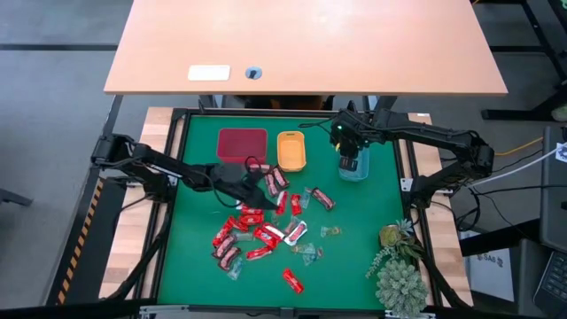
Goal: Sort candy
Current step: Put the red chocolate bar into the red bin
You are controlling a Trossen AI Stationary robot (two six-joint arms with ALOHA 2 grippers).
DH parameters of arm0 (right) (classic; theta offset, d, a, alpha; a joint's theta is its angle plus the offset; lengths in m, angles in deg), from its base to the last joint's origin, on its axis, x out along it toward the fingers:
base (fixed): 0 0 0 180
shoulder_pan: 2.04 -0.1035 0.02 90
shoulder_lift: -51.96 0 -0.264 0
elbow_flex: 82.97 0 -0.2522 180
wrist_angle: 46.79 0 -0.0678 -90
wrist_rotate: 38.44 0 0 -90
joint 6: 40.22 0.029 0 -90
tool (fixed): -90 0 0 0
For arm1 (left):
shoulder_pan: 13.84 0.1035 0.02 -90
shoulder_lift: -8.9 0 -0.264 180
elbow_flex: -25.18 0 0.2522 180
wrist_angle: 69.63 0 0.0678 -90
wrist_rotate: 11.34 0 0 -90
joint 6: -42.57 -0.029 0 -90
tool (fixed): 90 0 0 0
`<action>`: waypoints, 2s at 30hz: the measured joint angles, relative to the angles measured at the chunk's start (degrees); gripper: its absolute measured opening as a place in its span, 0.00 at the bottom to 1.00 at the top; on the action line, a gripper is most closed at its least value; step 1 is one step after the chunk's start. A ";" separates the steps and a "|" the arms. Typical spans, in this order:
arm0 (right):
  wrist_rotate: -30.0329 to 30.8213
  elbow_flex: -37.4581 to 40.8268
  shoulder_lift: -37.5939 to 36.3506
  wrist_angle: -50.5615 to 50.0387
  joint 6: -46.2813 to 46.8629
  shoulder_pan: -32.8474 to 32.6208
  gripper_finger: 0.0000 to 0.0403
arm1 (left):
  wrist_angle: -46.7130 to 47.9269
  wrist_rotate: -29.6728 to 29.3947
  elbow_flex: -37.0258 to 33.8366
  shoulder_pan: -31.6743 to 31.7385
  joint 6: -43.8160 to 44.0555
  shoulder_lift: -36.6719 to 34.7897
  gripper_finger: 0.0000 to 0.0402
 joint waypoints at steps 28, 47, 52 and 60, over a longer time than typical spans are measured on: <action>-0.70 0.00 0.00 0.17 0.02 0.00 0.29 | -27.70 13.67 0.00 14.94 -1.35 0.04 0.00; -0.72 0.00 0.00 0.17 0.02 0.00 0.29 | -10.78 28.48 0.04 36.38 -7.31 0.07 0.00; -0.77 0.00 0.00 0.17 0.07 0.00 0.29 | -2.79 29.07 0.04 39.86 -12.43 0.07 0.00; -10.10 0.00 0.00 0.24 0.09 0.02 0.29 | 11.23 26.67 0.04 44.45 -21.82 0.07 0.00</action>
